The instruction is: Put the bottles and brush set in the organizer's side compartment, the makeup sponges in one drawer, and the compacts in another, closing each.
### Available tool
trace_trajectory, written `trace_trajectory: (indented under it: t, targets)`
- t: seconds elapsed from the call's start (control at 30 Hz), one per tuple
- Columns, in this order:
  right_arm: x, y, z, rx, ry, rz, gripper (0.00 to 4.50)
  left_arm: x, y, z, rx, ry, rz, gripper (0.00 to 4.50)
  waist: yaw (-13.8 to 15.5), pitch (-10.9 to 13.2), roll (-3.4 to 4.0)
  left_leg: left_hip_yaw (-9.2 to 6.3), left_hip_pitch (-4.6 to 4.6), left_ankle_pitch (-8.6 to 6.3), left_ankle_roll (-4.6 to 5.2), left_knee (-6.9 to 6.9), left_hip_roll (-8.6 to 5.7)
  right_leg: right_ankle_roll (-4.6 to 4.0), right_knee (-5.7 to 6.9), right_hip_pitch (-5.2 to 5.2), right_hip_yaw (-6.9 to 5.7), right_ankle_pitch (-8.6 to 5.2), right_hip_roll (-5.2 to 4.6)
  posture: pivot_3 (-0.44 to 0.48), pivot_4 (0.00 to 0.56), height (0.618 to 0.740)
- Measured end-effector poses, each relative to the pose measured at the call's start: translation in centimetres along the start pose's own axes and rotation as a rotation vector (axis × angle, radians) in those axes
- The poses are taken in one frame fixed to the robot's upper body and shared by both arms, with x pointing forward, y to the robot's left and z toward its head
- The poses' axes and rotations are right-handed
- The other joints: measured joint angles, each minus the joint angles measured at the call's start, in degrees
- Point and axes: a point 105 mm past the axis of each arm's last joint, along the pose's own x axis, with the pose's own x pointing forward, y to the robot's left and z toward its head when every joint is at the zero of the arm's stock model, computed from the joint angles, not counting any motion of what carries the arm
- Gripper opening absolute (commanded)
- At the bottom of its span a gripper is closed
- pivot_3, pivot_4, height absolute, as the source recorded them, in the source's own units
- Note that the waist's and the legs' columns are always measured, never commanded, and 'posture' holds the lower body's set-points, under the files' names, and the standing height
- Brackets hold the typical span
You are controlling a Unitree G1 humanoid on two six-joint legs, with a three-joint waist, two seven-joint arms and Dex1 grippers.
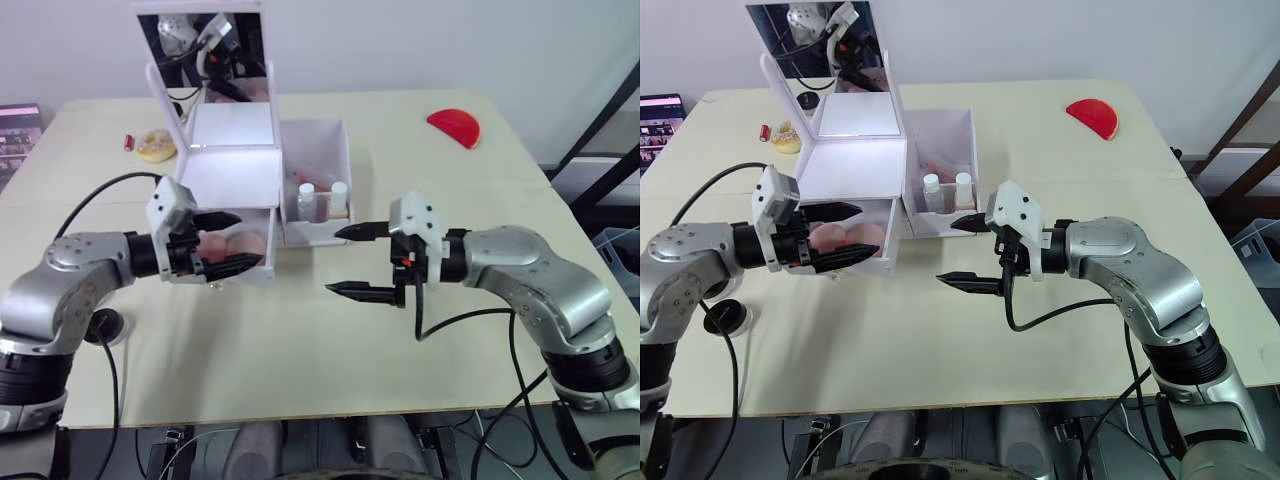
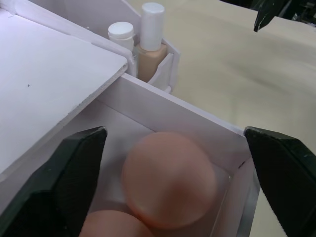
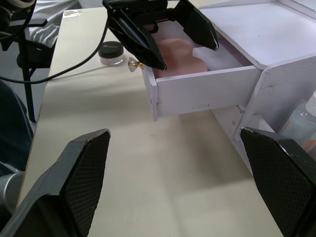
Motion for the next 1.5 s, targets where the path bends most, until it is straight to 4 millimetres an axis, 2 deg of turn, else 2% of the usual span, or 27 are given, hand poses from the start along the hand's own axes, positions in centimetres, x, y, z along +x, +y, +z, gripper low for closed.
trace_trajectory:
  t: [0.2,0.47,0.57,0.6,0.77,1.0,1.3,1.5]
  targets:
    - [0.0,-0.1,0.0,0.002,0.0,-0.007,4.5,-0.2,0.5,0.1,-0.004,-0.001,0.015,4.43,-0.03,0.0,0.0,-0.01,0.0,0.0,0.0,0.01,0.0,0.02,0.02,0.0,0.0,0.02,0.01,0.0,0.15,0.739]
    - [0.0,-0.1,-0.2,0.006,0.002,-0.014,4.5,-3.7,1.7,1.9,0.026,0.007,0.066,4.43,-0.83,0.0,-0.01,-0.02,0.0,0.0,0.0,-0.02,0.01,0.0,0.01,-0.01,0.0,0.0,0.02,0.0,0.15,0.739]
    - [-0.1,0.0,-0.3,0.009,0.003,-0.017,4.5,-5.4,1.2,1.8,-0.008,0.028,0.043,3.12,-1.19,0.01,0.0,0.0,0.01,0.0,0.0,-0.07,0.03,-0.02,0.01,-0.05,0.02,-0.01,0.03,0.0,0.15,0.739]
    - [-0.1,0.0,-0.4,0.01,0.004,-0.018,4.5,-6.5,0.7,1.3,-0.037,0.056,0.026,2.6,-1.33,0.02,0.01,0.01,0.02,0.0,0.0,-0.1,0.05,-0.03,0.02,-0.08,0.05,-0.01,0.05,0.0,0.15,0.739]
    - [-0.2,0.0,-0.4,0.01,0.004,-0.022,4.5,-8.5,-0.9,-1.0,-0.112,0.149,-0.031,0.07,-0.98,0.05,0.04,0.01,0.0,0.0,0.0,-0.09,0.06,-0.06,0.04,-0.12,0.05,-0.03,0.06,0.0,0.15,0.739]
    - [-0.1,0.0,-0.4,0.009,0.002,-0.02,4.5,-9.2,-1.0,-2.0,-0.05,0.249,-0.02,0.03,-0.72,0.08,0.0,0.0,-0.01,0.0,0.0,-0.02,0.07,-0.01,-0.02,-0.08,0.07,-0.06,0.05,0.0,0.15,0.739]
    - [-0.1,0.0,-0.3,0.007,0.002,-0.022,4.5,-6.5,-0.5,-2.7,0.021,0.239,-0.001,0.03,-0.74,0.12,0.03,0.0,-0.02,0.0,0.0,-0.1,0.07,-0.18,0.0,-0.11,0.08,0.07,0.1,0.0,0.15,0.739]
    - [-0.1,-0.1,-0.3,0.005,0.001,-0.029,4.5,-5.1,1.4,-2.6,0.061,0.218,0.053,0.03,-0.69,0.12,0.01,-0.01,0.02,0.0,0.01,0.01,0.07,0.0,0.06,-0.06,0.08,-0.03,0.11,0.0,0.15,0.739]
